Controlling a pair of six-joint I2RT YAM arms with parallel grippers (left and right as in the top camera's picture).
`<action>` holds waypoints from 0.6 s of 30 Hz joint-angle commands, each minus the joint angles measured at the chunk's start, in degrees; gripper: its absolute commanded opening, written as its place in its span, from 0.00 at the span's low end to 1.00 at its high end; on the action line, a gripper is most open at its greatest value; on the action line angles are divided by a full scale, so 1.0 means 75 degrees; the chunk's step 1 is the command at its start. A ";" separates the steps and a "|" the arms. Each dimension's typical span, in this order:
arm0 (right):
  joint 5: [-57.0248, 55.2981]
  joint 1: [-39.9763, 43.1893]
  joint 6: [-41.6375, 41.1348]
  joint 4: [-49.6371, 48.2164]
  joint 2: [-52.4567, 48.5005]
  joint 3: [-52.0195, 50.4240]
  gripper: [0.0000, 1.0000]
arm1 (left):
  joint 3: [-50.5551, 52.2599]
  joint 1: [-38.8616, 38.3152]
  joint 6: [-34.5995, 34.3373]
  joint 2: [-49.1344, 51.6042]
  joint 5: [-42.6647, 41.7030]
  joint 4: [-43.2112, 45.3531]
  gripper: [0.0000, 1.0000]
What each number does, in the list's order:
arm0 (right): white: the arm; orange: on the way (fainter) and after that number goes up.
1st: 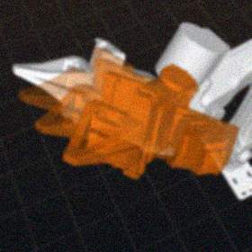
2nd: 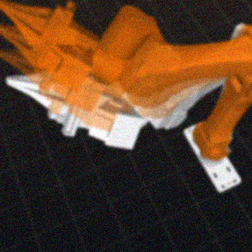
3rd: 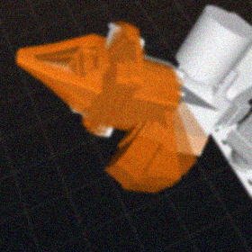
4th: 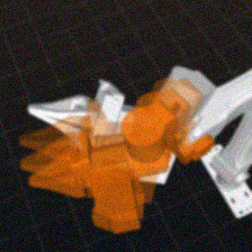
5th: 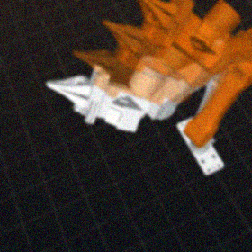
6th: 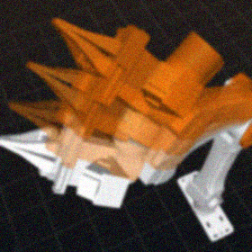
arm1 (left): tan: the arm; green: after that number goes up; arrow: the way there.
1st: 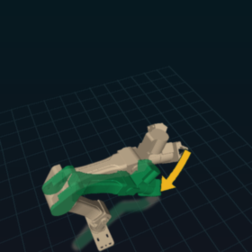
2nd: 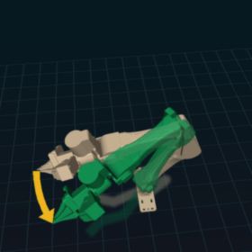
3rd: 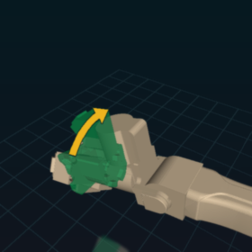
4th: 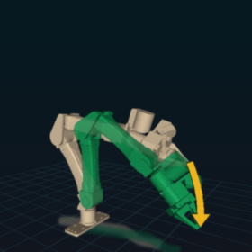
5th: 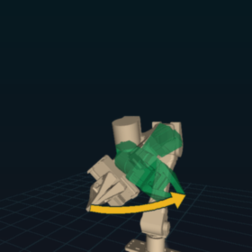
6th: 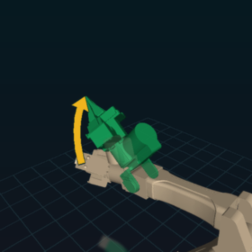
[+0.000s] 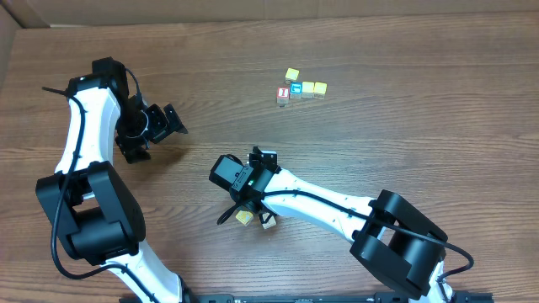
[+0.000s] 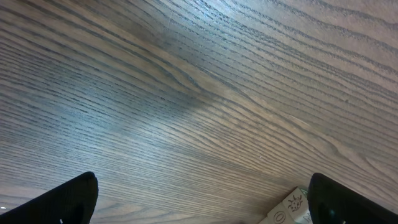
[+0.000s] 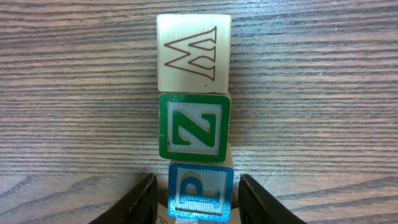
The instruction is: Flip 5 blocks
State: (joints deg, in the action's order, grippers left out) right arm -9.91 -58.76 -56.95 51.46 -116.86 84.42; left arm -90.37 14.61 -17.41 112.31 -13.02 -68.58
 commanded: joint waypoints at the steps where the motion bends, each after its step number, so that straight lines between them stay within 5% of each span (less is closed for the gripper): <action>1: -0.0134 -0.0003 0.0032 -0.0029 0.0256 0.0152 0.42 | -0.0117 -0.0055 0.0067 0.0038 0.0015 0.0009 1.00; 18: -0.0070 -0.0009 0.0825 -0.0082 0.0256 0.0152 0.41 | -0.0117 -0.0055 0.0067 0.0041 0.0015 0.0006 1.00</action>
State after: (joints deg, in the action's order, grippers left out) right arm -9.87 -58.76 -52.14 51.03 -116.86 84.42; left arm -90.37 14.61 -17.41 112.31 -13.02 -68.58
